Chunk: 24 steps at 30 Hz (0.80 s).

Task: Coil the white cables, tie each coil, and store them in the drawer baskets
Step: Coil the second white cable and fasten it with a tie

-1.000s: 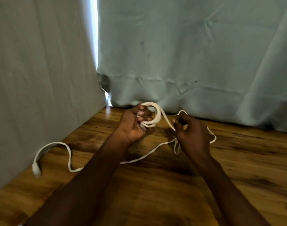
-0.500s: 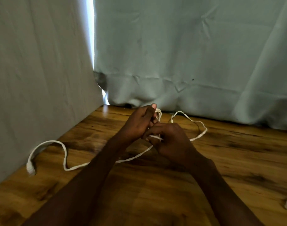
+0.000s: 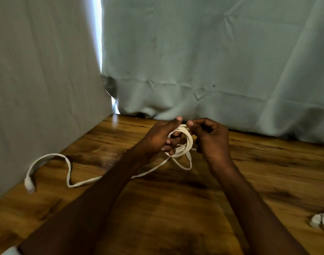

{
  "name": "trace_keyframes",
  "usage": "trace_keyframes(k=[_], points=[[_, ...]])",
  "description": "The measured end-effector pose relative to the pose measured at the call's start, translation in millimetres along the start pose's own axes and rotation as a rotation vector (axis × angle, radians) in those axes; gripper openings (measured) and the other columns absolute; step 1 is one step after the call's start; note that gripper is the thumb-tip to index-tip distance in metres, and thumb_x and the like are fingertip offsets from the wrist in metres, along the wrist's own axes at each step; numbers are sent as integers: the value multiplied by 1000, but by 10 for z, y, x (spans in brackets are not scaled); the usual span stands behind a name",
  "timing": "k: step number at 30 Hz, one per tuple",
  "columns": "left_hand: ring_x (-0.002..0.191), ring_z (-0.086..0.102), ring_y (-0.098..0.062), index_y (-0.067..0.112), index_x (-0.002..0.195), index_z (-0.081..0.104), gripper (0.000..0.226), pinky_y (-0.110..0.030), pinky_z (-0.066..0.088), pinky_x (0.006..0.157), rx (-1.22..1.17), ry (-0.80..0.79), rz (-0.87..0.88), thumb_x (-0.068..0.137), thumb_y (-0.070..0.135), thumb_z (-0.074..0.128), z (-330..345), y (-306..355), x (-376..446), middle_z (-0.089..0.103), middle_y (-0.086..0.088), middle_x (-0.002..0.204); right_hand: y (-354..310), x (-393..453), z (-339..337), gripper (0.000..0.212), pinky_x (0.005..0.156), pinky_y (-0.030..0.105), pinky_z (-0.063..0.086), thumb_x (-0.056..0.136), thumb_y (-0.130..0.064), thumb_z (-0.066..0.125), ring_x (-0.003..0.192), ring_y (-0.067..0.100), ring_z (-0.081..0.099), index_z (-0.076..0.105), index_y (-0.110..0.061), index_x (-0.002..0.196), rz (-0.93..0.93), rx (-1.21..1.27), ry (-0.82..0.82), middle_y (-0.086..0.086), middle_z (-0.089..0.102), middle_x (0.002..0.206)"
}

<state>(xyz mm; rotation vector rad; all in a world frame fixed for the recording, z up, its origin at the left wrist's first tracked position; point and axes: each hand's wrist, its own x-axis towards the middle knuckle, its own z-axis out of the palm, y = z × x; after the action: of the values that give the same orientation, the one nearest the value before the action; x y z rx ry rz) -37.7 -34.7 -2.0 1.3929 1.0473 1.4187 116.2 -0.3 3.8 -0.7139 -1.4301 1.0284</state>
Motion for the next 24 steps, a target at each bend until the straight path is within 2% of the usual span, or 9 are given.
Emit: trace_keyframes(k=[2,4,7,10,13,15,18,20,24], points=[[30,21,-10,16,66,45,50,-25,37,43,-98,50,-17,108,43,42,-1,-18,32,28,1,49,86,15,28,11,49,17,44,97,-14,69,56,4,61,77,-8,94,-12,-64,-7,0,73,74],[30,21,-9,16,69,43,47,-26,37,45,-194,94,-17,108,43,41,-14,-12,43,27,2,49,127,2,75,17,48,20,46,102,-15,61,58,5,64,77,-10,101,22,-65,-39,-1,74,76],[31,22,-9,15,68,41,46,-24,39,44,-281,174,-20,108,40,42,3,14,31,28,2,47,73,-58,146,24,52,24,55,106,-10,52,61,10,71,76,-6,104,97,86,-90,4,78,79],[31,25,-8,15,67,42,48,-21,39,40,-316,241,-15,110,37,39,56,10,34,30,2,44,24,-84,206,32,63,38,65,110,-14,46,66,25,76,73,1,106,188,272,-141,15,79,83],[33,28,-9,13,70,43,47,-28,39,51,-294,248,-12,111,37,36,37,-48,92,33,1,47,31,-69,228,45,56,33,62,111,-27,42,60,24,74,70,9,107,254,332,-114,16,77,76],[35,30,-11,11,73,44,46,-32,35,57,-283,238,-28,111,37,36,4,-90,122,35,0,50,24,-78,243,47,54,31,61,111,-29,42,56,22,73,69,9,103,258,340,-122,16,76,72],[36,34,-11,6,79,54,46,-27,43,54,-313,171,-68,111,35,37,20,-103,115,39,0,51,57,-67,261,34,46,28,58,112,-15,40,47,17,68,65,4,98,257,383,-94,8,72,61],[36,37,-10,3,85,60,47,-27,44,54,-334,126,-118,110,35,37,25,-116,132,42,0,52,109,-34,261,32,52,32,56,111,-14,41,45,17,64,65,2,97,257,342,-55,6,68,59],[37,35,-11,1,114,59,42,-31,38,61,-361,41,-131,107,40,46,-36,-103,152,39,-2,56,159,-1,241,29,59,34,57,110,-14,46,57,25,64,70,3,107,223,253,-34,16,65,77]])
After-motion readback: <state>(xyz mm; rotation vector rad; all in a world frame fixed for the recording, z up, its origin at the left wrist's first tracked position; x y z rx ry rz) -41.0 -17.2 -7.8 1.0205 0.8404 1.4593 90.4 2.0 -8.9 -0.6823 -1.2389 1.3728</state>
